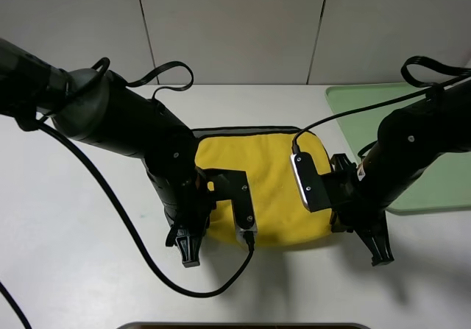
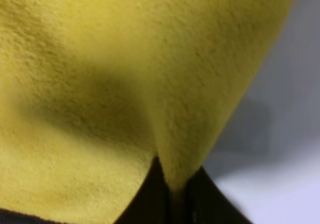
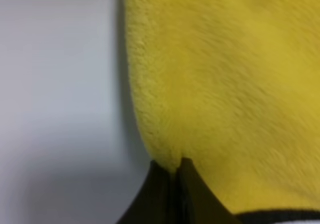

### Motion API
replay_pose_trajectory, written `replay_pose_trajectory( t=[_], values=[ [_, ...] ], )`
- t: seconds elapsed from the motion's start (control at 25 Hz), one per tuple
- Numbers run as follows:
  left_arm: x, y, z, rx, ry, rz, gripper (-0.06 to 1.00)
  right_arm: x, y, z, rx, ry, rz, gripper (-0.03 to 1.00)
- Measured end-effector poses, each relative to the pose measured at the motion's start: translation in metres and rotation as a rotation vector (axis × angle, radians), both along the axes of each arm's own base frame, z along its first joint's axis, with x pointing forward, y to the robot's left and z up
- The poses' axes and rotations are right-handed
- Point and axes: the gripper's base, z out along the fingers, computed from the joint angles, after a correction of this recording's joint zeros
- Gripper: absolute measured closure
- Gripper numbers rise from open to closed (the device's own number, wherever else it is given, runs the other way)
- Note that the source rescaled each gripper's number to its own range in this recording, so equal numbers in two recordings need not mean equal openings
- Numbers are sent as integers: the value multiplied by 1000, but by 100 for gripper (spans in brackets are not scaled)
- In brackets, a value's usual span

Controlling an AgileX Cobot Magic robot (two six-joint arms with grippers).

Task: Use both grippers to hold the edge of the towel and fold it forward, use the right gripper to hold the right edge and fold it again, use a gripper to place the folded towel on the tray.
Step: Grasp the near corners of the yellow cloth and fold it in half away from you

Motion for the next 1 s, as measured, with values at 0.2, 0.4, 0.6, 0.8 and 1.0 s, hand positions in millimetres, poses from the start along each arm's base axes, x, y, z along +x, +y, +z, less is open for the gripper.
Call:
replay_pose_trajectory(
  t=[0.2, 0.4, 0.6, 0.8, 1.0],
  values=[
    [-3, 3, 11, 12, 8, 1, 94, -3, -1, 18, 30, -32, -41, 97],
    [-5, 6, 26, 12, 6, 2, 94, -10, -4, 37, 53, -43, -61, 97],
    [-7, 9, 44, -4, -12, 1, 94, -21, -7, 56, 100, -17, -108, 97],
    [-10, 13, 60, -6, -16, 1, 94, -32, -9, 73, 147, -3, -142, 97],
    [-14, 17, 70, 4, -8, 2, 94, -42, -12, 88, 195, 0, -214, 97]
  ],
)
